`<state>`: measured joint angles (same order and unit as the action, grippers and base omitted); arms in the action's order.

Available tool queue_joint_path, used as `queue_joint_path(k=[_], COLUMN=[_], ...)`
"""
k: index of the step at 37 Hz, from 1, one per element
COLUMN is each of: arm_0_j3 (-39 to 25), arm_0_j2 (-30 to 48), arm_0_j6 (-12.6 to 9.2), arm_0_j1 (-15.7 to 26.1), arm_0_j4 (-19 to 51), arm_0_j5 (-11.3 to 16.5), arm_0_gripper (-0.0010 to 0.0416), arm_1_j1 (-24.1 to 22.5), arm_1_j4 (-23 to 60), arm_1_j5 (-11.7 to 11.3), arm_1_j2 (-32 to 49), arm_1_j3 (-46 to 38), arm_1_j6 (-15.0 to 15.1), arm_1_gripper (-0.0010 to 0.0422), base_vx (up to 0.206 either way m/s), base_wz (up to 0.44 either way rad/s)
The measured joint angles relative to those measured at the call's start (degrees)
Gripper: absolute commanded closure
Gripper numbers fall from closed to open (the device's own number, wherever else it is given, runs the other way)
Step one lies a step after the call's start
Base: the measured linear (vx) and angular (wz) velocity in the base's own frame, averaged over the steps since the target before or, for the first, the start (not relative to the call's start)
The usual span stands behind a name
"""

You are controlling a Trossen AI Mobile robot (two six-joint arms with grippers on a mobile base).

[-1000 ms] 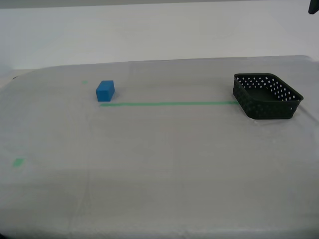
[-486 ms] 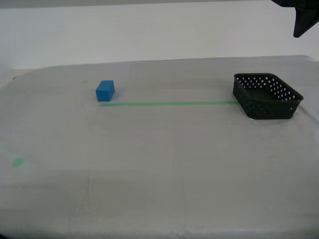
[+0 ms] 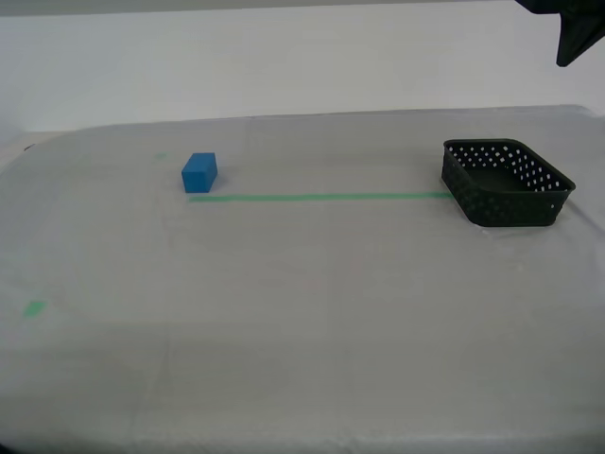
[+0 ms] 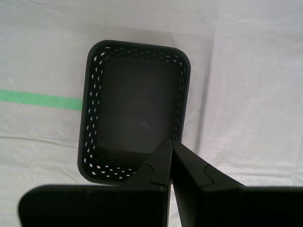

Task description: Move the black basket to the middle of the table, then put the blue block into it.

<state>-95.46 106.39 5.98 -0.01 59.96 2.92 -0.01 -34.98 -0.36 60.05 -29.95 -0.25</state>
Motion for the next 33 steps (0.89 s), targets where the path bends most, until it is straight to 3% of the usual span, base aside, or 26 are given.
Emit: queue_joint_path(k=[14, 33], arm_0_j3=[0.0, 0.0], arm_0_j2=[0.0, 0.0], arm_0_j6=[-0.68, -1.27], arm_0_j1=[0.02, 0.02], arm_0_j4=[0.31, 0.52], arm_0_j5=[-0.04, -0.09], arm_0_gripper=[0.0394, 0.0246], arm_1_j1=[0.0, 0.0], arm_1_j4=[0.0, 0.0], arm_1_j5=[0.0, 0.0], arm_1_j2=[0.0, 0.0], arm_1_j3=[0.0, 0.0], arm_1_j6=[0.0, 0.0], arm_1_gripper=[0.0412, 0.0412], base_vx=[0.0, 0.0], base_wz=[0.0, 0.0])
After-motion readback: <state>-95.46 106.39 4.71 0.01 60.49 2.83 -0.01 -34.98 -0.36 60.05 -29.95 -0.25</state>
